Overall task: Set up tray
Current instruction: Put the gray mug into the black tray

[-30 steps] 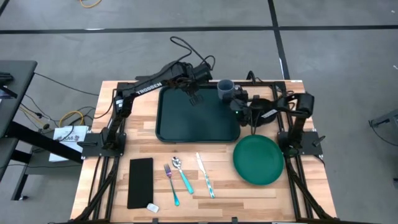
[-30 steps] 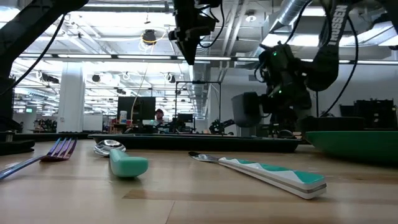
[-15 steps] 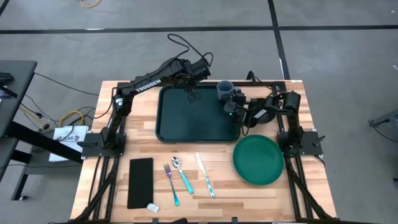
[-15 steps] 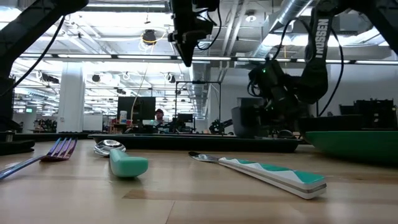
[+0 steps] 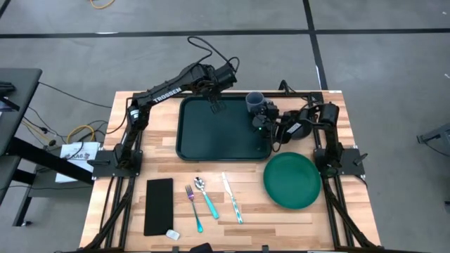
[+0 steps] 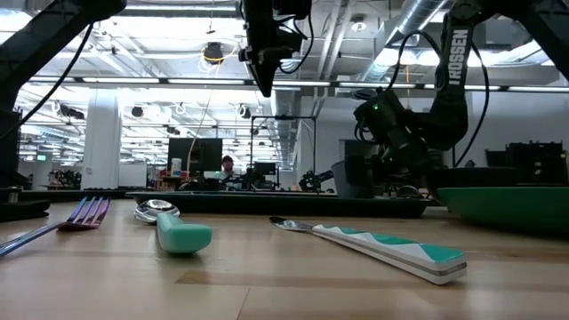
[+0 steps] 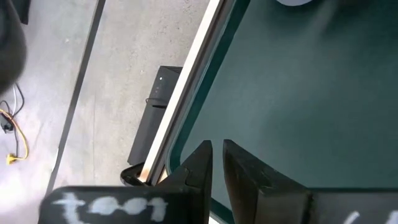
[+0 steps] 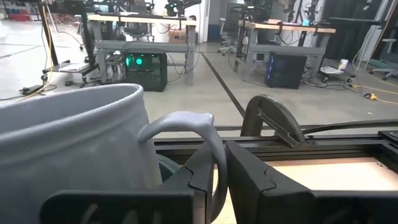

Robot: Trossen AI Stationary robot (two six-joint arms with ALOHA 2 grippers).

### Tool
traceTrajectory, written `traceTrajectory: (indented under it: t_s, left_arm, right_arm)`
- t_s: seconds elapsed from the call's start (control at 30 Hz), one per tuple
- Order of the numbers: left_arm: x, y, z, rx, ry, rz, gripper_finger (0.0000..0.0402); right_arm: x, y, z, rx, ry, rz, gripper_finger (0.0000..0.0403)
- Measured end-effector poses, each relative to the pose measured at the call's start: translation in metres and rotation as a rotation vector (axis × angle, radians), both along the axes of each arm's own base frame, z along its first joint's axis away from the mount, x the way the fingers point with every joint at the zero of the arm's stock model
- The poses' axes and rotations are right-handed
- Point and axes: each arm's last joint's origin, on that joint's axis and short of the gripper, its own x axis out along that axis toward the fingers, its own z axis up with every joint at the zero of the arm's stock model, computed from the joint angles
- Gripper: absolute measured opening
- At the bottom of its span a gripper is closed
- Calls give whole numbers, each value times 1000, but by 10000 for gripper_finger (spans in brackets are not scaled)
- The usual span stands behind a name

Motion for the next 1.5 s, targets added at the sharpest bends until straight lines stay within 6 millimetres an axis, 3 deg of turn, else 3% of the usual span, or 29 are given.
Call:
traceTrajectory:
  t_s: [0.87,1.5]
  left_arm:
    - [0,0,0,4,5,-15,30]
    - [0,0,0,4,5,-15,30]
  right_arm:
    - [5,12,5,-22,90,6,41]
    - [4,12,5,-29,126,-20,100]
